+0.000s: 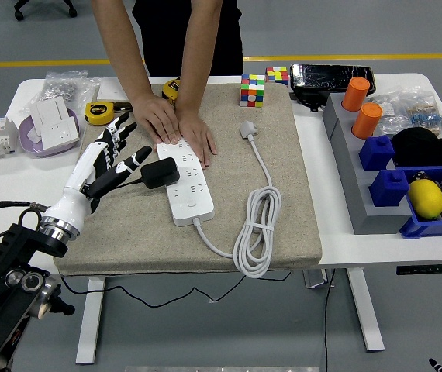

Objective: Pick up the plug,place it near the board,insert it into the board,press the button

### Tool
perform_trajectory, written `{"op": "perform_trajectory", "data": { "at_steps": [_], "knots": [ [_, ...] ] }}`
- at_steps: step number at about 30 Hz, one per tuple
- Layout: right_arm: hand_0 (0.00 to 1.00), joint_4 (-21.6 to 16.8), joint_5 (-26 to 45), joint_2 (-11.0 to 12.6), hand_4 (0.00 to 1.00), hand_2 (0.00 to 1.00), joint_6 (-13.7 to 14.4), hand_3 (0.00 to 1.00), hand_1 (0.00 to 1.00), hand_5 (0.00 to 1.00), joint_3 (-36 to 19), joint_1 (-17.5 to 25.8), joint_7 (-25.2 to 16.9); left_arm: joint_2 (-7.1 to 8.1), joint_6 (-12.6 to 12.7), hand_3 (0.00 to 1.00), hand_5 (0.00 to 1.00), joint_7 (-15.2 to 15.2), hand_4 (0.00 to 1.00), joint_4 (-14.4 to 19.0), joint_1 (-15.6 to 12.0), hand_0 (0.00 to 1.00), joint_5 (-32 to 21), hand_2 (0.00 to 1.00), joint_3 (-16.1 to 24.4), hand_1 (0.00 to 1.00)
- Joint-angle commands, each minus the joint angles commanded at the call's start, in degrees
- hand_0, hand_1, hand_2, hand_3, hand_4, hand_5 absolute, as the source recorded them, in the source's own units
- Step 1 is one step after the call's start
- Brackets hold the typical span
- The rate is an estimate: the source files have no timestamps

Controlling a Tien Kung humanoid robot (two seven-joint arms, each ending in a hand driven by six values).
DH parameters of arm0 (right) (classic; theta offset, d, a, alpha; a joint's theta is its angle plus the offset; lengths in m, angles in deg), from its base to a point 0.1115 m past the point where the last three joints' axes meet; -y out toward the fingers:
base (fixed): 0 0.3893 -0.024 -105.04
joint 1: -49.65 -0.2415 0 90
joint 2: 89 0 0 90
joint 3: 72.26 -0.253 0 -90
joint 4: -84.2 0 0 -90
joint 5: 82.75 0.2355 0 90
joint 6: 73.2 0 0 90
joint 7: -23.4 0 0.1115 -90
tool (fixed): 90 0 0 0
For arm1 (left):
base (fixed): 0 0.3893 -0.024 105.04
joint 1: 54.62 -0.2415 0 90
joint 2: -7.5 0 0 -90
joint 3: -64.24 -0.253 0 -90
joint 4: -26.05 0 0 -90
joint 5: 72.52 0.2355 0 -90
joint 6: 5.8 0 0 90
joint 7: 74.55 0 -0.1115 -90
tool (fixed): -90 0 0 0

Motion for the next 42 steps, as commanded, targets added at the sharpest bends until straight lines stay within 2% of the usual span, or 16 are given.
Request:
{"op": "perform_trajectory", "data": {
  "at_steps": [1, 2, 7, 8, 13, 14, 19, 20, 25, 26, 30, 37, 42],
  "knots": [
    [0.891, 0.0, 0.0, 0.0, 0.998, 0.760, 0.0, 0.794, 0.788, 0.998, -0.1, 0.1, 0.0, 0.25, -0.5, 0.998, 0.584, 1.0, 0.998, -0.1, 0.5, 0.998, 2.6, 0.998, 0.1, 0.998],
    [0.891, 0.0, -0.1, 0.0, 0.998, 0.760, 0.0, 0.794, 0.788, 0.998, -0.1, 0.1, 0.1, 0.37, -0.7, 0.998, 0.353, 1.4, 0.984, -0.1, 0.7, 0.733, 4.3, 0.650, 0.0, 0.716],
    [0.891, 0.0, 0.0, 0.0, 0.998, 0.760, 0.0, 0.794, 0.788, 0.998, 0.0, 0.2, 0.1, 1.82, -2.0, 0.998, 0.353, 4.4, 0.984, -0.1, 2.8, 0.733, 16.4, 0.650, -2.2, 0.716],
    [0.891, 0.0, 0.0, 0.0, 0.998, 0.760, 0.0, 0.793, 0.788, 0.998, 0.0, 0.1, 0.1, 2.15, -2.1, 0.998, 0.166, 4.8, 0.848, -0.2, 3.3, 0.359, 18.9, 0.390, -3.0, 0.337],
    [0.891, 0.0, 0.3, 0.1, 0.998, 0.760, 0.0, 0.793, 0.788, 0.998, 0.3, -0.1, 0.0, 2.96, -2.4, 0.998, 0.166, 6.3, 0.848, -0.9, 4.9, 0.359, 25.7, 0.390, -6.2, 0.337],
    [0.891, 0.0, 0.3, 0.1, 0.998, 0.760, 0.0, 0.794, 0.788, 0.998, 0.4, -0.1, 0.0, 3.05, -2.4, 0.932, 0.002, 6.6, 0.657, -1.1, 5.2, 0.237, 26.6, 0.210, -6.9, 0.124],
    [0.891, 0.0, 0.3, 0.0, 0.998, 0.760, 0.0, 0.794, 0.788, 0.998, 0.5, 0.0, 0.1, 3.23, -2.9, 0.932, 0.002, 7.7, 0.657, -1.9, 7.1, 0.237, 29.4, 0.210, -10.4, 0.124],
    [0.891, 0.0, 0.3, 0.0, 0.998, 0.760, 0.0, 0.793, 0.788, 0.998, 0.5, 0.0, 0.1, 3.18, -3.2, 0.891, 0.002, 8.1, 0.564, -2.2, 7.6, 0.177, 30.0, 0.162, -11.2, 0.054],
    [0.891, 0.0, 0.4, 0.1, 0.998, 0.760, 0.0, 0.793, 0.788, 0.998, 0.5, -0.1, 0.2, 3.16, -6.3, 0.891, 0.002, 10.6, 0.564, -3.7, 9.9, 0.177, 31.7, 0.162, -14.8, 0.054],
    [0.891, 0.0, 0.4, 0.1, 0.998, 0.760, 0.0, 0.794, 0.788, 0.998, 0.5, -0.2, 0.2, 3.19, -6.8, 0.886, 0.002, 10.8, 0.534, -4.1, 10.3, 0.157, 31.8, 0.161, -15.6, 0.049],
    [0.891, 0.0, 0.6, 0.1, 0.998, 0.760, 0.0, 0.794, 0.788, 0.998, 0.6, -0.3, 0.1, 2.96, -7.5, 0.886, 0.002, 11.3, 0.534, -5.9, 11.7, 0.157, 32.8, 0.161, -18.0, 0.049],
    [0.891, 0.0, 0.6, 0.0, 0.998, 0.760, 0.0, 0.794, 0.788, 0.998, 0.5, -0.3, 0.1, 2.57, -8.3, 0.879, 0.002, 11.4, 0.510, -8.3, 12.7, 0.158, 35.0, 0.161, -19.4, 0.044],
    [0.891, 0.0, 0.5, 0.0, 0.998, 0.760, 0.0, 0.794, 0.788, 0.998, 0.4, -0.2, 0.1, 3.09, -10.6, 0.863, 0.002, 12.7, 0.504, -8.1, 12.5, 0.162, 35.9, 0.162, -19.0, 0.042]
  ]
}}
